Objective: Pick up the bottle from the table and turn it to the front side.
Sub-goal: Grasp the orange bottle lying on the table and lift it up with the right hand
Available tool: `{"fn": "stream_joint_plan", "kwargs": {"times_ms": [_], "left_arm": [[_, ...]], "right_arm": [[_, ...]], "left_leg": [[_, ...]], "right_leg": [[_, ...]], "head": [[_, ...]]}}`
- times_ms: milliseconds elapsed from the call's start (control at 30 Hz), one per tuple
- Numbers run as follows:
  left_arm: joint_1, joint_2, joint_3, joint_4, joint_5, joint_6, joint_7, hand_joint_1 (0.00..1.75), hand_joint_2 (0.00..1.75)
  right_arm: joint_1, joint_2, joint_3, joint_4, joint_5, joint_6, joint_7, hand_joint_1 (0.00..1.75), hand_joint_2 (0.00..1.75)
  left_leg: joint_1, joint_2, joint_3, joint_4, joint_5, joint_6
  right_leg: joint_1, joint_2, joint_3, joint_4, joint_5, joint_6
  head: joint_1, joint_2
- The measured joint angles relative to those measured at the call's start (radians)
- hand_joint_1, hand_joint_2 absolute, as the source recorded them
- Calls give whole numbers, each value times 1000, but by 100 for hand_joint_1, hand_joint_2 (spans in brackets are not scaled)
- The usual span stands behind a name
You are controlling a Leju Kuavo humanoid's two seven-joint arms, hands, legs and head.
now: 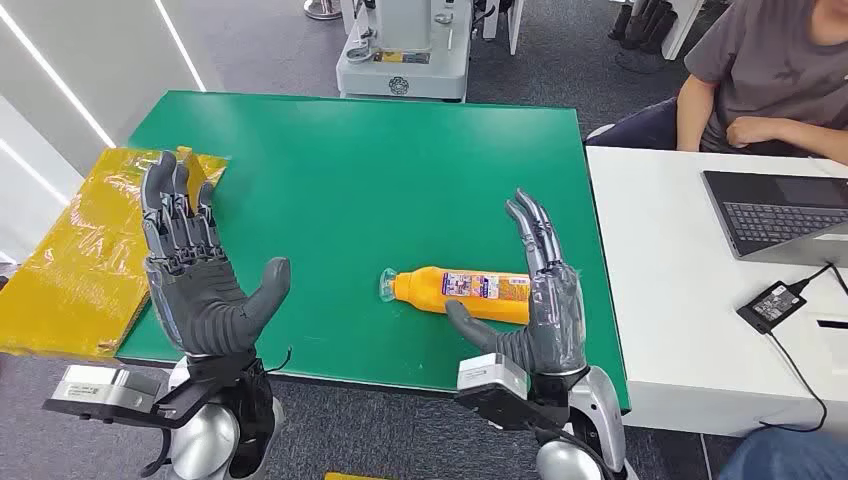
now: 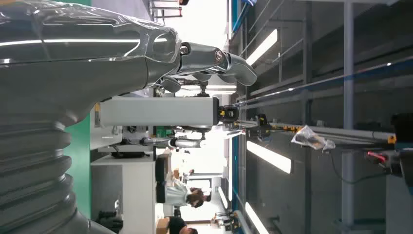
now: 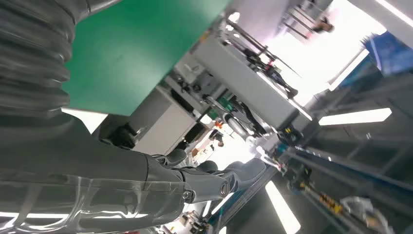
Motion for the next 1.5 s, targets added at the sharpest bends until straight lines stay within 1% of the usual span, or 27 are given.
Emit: {"fn": "stream_joint_plan", "kwargs": {"times_ms": [67,167,267,367,500,667,833,1000,1100,1267,1500], "left_arm": [[1,0,2,-3,-5,-7,4,0,175],[3,-1,10,-11,-18,-25,13,0,175],[4,-2,16,-13,-26,-41,18,0,175],[4,-2,19,-14,-31,-51,23,0,175],[3,-2,20,-14,-33,-55,27,0,175],[-1,-2,21,-13,-27,-51,30,0,175],[-5,-2,20,-13,-9,-39,34,0,175],[-7,-2,19,-13,1,-32,44,0,175],[-11,-2,18,-13,11,-29,47,0,175],[-23,-2,11,-4,30,-25,35,0,175],[-26,-2,1,5,39,-16,30,0,175]], "right_arm": [[-2,-8,-6,-4,11,36,15,0,175],[-10,-30,-23,-11,27,147,53,0,175],[-23,-53,-37,-6,-1,254,69,0,175],[-40,-76,-51,17,-37,309,70,0,175],[-57,-109,-62,62,-72,349,70,0,175],[-96,-135,-67,145,-95,398,104,0,175],[-184,-153,-57,288,-133,450,122,0,175],[-255,-164,-38,414,-158,473,128,0,175],[-297,-169,-18,484,-169,510,116,0,175],[-379,-171,37,612,-176,590,65,0,175],[-474,-168,110,770,-169,623,56,0,175]], "left_leg": [[0,0,0,0,0,0],[0,0,0,0,0,0],[0,0,0,0,0,0],[0,0,0,0,0,0],[0,0,0,0,0,0],[0,0,0,0,0,0],[0,0,0,1,0,0],[0,0,0,1,1,1],[0,0,0,1,1,1],[0,0,0,1,1,1],[0,0,0,1,1,1]], "right_leg": [[0,0,0,0,0,0],[0,0,0,0,0,0],[0,0,0,0,0,0],[0,0,0,0,0,0],[0,0,0,0,0,0],[0,0,0,0,0,0],[0,0,0,0,1,0],[0,0,0,0,1,1],[0,0,0,0,1,1],[0,0,0,0,1,1],[0,0,0,0,1,1]], "head": [[0,0],[0,0],[0,0],[0,0],[0,0],[0,0],[0,0],[0,0],[0,0],[0,0],[0,0]]}}
